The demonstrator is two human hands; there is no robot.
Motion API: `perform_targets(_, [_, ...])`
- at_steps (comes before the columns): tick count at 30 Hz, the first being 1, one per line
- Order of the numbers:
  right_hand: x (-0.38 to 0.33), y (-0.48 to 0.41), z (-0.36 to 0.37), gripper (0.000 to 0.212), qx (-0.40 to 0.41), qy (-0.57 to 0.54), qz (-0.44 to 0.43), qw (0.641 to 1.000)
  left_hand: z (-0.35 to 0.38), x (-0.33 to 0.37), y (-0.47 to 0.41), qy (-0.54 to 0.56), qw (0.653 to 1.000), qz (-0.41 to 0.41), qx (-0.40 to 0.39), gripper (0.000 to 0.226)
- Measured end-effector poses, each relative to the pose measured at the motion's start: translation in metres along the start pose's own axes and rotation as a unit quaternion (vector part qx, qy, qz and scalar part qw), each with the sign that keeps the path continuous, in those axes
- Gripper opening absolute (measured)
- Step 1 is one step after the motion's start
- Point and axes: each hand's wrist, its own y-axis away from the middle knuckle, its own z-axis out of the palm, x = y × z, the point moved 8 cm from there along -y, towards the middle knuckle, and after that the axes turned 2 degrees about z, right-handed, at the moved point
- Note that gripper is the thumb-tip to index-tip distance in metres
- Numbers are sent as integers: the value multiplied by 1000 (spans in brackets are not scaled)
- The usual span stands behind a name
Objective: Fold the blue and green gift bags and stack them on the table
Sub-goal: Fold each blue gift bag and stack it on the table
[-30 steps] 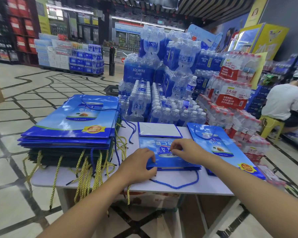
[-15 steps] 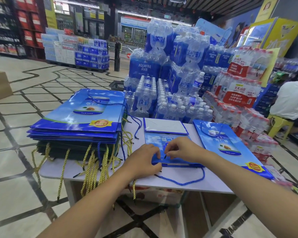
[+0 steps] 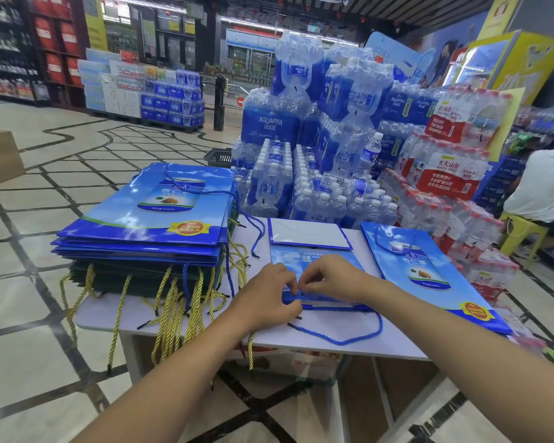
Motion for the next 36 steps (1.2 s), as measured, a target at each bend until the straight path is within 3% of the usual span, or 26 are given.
perform_targets(6, [7,-3,1,28,36,-27,8,999,-8,-3,1,0,999,-16,42,9])
perform_targets(17, [1,10,-6,32,5,-35,31,999,-11,1,2,-17,996,16,86,8])
perform_targets(19, [-3,17,-21,27,81,-45,16,996,-15,2,3,-17,994,22,109,7])
perform_targets(22, [-14,42,-45,12,267,-56,-7,962,-19,3,3,-17,990,30,133,9])
perform_targets(24, [-19,59,-43,11,306,-63,26,949,-19,4,4,-20,989,35,142,10])
perform_targets(26, [-18,65,-25,18,254,-69,92,960,-20,4,4,-24,988,36,151,10])
perform_targets(28, [-10,65,0,16,179,-158,168,956,-21,2,4,-26,986,38,158,10])
perform_targets(30, [-1,64,23,14,144,-318,229,909,-21,2,4,-27,986,42,161,9])
perform_targets(32, [3,60,40,17,139,-453,267,839,-21,2,4,-28,986,47,160,8])
perform_targets(34, [3,55,50,17,146,-547,290,772,-20,3,4,-31,986,51,156,8])
perform_targets(36, [0,51,54,15,155,-596,297,730,-20,4,4,-28,985,54,159,8])
